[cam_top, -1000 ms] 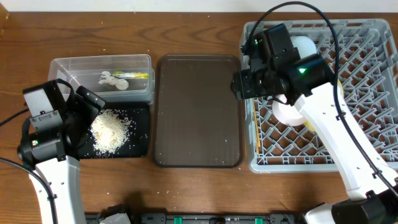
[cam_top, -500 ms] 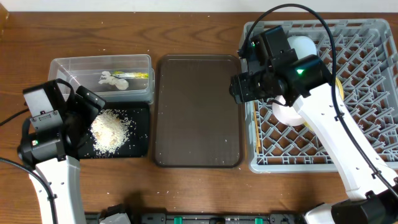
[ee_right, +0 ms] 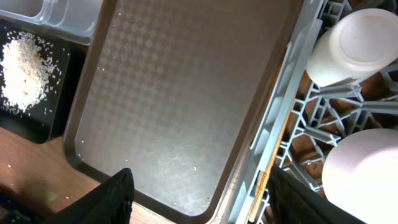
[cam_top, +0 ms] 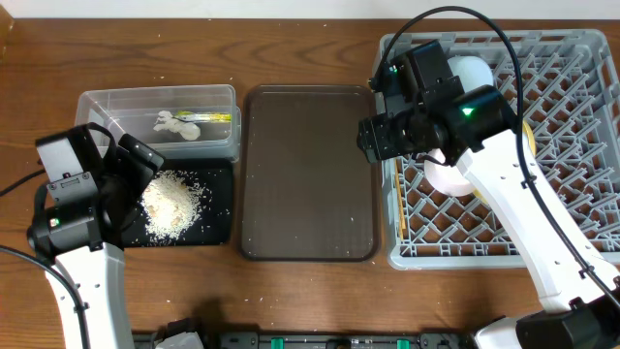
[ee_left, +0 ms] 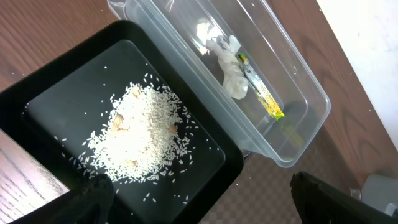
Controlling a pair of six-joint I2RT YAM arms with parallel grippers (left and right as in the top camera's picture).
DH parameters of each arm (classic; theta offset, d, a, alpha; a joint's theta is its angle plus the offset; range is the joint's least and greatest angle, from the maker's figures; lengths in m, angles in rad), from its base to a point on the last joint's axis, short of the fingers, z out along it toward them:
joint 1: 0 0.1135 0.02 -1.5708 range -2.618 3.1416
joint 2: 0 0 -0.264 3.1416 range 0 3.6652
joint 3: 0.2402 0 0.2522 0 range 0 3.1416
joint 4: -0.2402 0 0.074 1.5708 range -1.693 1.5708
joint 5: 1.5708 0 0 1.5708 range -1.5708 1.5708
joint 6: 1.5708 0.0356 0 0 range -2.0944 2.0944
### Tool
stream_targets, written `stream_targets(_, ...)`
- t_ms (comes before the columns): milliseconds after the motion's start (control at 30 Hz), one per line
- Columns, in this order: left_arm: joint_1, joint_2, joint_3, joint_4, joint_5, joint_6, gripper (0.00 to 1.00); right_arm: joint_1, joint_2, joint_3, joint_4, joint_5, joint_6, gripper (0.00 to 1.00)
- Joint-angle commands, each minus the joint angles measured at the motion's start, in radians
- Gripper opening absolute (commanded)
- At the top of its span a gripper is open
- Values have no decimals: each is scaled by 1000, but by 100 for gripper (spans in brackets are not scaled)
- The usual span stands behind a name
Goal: Sort waste into correct bins and load items into the dishwasher rack
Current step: 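Lift the right gripper up out of the rack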
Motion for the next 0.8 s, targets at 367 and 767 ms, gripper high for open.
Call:
stream_targets(367,5,2,15,0,-5,0,94,16,-10,39,1,0,-39,99)
stream_targets(767,5,2,15,0,-5,0,94,18,-10,38,-1,1,-39,99)
